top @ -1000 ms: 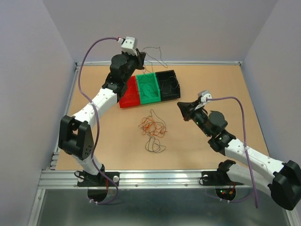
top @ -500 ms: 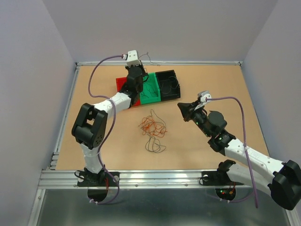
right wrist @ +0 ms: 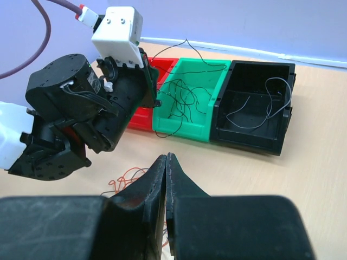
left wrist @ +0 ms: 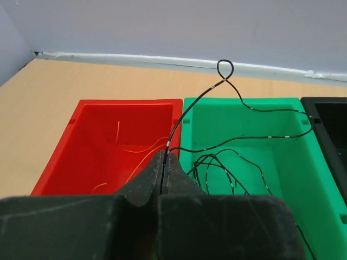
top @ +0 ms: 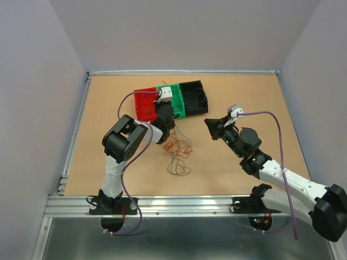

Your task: Untangle the cables

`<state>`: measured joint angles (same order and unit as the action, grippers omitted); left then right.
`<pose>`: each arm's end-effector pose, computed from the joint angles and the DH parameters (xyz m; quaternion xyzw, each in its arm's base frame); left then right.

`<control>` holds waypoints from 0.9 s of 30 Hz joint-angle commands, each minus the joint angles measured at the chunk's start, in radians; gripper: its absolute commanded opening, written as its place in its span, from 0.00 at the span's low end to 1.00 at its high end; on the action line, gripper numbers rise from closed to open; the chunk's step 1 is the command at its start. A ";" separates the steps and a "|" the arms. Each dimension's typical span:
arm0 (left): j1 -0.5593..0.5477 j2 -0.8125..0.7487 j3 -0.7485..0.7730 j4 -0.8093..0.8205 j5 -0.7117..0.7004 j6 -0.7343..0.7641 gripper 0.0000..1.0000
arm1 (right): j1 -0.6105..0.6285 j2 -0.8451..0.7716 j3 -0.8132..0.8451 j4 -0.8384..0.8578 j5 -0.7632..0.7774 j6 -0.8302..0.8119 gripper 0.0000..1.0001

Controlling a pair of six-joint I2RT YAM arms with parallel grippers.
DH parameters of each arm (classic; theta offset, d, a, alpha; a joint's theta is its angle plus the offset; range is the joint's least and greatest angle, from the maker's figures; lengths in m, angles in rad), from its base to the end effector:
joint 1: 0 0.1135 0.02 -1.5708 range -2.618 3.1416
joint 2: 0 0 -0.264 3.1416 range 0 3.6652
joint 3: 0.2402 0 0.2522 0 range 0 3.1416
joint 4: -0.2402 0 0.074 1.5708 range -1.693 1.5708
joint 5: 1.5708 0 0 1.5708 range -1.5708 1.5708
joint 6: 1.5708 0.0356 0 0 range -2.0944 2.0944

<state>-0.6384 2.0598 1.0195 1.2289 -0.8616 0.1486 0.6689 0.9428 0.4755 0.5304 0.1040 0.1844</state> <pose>0.3495 -0.2257 0.1838 -0.0751 0.6583 0.0885 0.7438 0.1747 0.1334 0.2772 -0.1272 0.6727 0.2689 0.6775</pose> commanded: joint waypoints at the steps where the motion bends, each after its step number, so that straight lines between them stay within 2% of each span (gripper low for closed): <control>1: -0.017 -0.030 0.024 0.379 -0.053 0.037 0.00 | 0.001 -0.006 -0.015 0.029 -0.007 0.007 0.07; 4: -0.017 -0.055 0.051 0.105 -0.018 -0.044 0.00 | 0.001 -0.007 -0.017 0.029 -0.007 0.006 0.07; 7: -0.018 -0.092 0.036 0.003 0.015 -0.101 0.00 | 0.001 -0.013 -0.018 0.028 -0.003 0.001 0.07; 10: -0.018 -0.119 0.056 -0.215 0.030 -0.180 0.00 | 0.000 -0.016 -0.020 0.023 0.002 -0.002 0.06; 13: -0.018 -0.122 0.082 -0.339 0.018 -0.230 0.00 | 0.000 -0.019 -0.021 0.019 0.002 -0.002 0.07; 20: -0.020 -0.204 0.037 -0.482 0.085 -0.287 0.00 | 0.000 0.004 -0.003 0.011 -0.013 0.004 0.07; 22: -0.020 -0.211 0.048 -0.558 0.075 -0.303 0.00 | 0.000 0.033 0.011 0.008 -0.012 0.009 0.07; 27: -0.020 -0.216 0.045 -0.591 0.015 -0.310 0.00 | 0.000 0.082 0.038 0.010 -0.016 0.018 0.06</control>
<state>-0.6533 1.8938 1.0595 0.6952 -0.7879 -0.1280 0.6689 1.0058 0.4759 0.5251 0.0963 0.1890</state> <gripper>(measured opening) 0.037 0.066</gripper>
